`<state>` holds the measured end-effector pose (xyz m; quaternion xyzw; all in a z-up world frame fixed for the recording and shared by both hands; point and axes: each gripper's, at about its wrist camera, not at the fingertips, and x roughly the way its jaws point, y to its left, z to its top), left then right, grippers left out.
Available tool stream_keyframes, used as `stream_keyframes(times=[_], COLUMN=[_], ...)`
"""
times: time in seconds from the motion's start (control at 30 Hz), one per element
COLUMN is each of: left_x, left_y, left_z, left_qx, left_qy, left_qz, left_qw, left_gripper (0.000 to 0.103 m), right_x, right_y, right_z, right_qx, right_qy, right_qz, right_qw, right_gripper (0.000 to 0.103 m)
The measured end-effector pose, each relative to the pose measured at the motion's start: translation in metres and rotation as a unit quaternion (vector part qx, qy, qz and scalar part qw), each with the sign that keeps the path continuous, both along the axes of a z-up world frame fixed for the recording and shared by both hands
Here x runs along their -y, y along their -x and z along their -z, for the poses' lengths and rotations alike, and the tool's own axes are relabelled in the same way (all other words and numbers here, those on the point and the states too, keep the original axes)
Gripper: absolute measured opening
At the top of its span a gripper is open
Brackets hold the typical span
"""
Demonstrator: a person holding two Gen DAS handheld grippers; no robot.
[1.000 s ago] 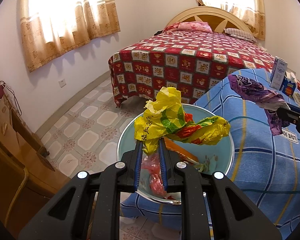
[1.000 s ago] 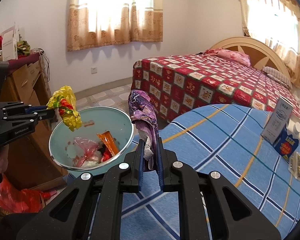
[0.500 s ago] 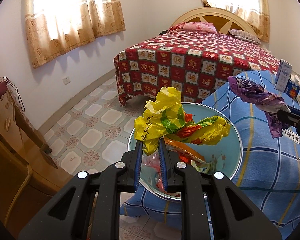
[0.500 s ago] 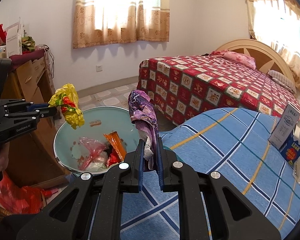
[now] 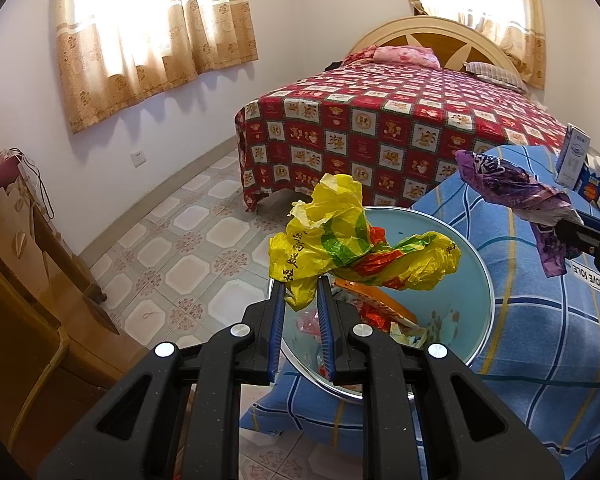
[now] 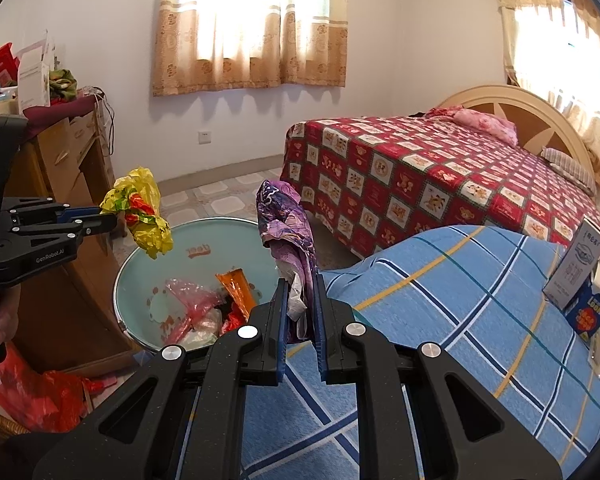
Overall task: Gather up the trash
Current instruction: 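Carry the yellow-green wrapper over the bin while the right tool carries the purple wrapper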
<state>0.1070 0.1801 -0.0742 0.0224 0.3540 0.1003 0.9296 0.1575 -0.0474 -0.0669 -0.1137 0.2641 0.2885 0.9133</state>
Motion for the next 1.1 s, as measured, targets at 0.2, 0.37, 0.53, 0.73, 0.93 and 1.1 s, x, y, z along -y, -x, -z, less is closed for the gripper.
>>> stream_keyframes(times=[0.2,0.37,0.53,0.73,0.93,1.1], left_x=[-0.003,-0.007,-0.009,-0.009,-0.011,-0.012], left_y=[0.000,0.000,0.001,0.002,0.002,0.002], left_z=[0.000,-0.001,-0.002,-0.002,-0.002,0.000], left_qx=[0.001,0.001,0.003,0.005,0.006,0.005], left_qy=[-0.002,-0.003,-0.006,-0.009,-0.013,-0.014], left_qz=[-0.003,-0.009,-0.011,-0.014,-0.018,-0.020], left_qw=[1.0000,1.0000,0.9999,0.9998,0.9997,0.9997], left_gripper=[0.016,0.016,0.016,0.016,0.016,0.016], right_x=[-0.004,-0.008,-0.013,-0.017,-0.022,-0.026], right_y=[-0.001,-0.002,-0.003,-0.007,-0.011,-0.014], right_z=[-0.002,-0.003,-0.002,-0.002,-0.002,-0.001], right_qx=[0.003,0.003,0.004,0.005,0.006,0.006], right_qy=[0.002,0.003,0.004,0.007,0.010,0.012], right_qz=[-0.003,-0.006,-0.010,-0.014,-0.014,-0.015], right_qw=[1.000,1.000,1.000,1.000,1.000,1.000], right_gripper=[0.012,0.012,0.012,0.012,0.012,0.012])
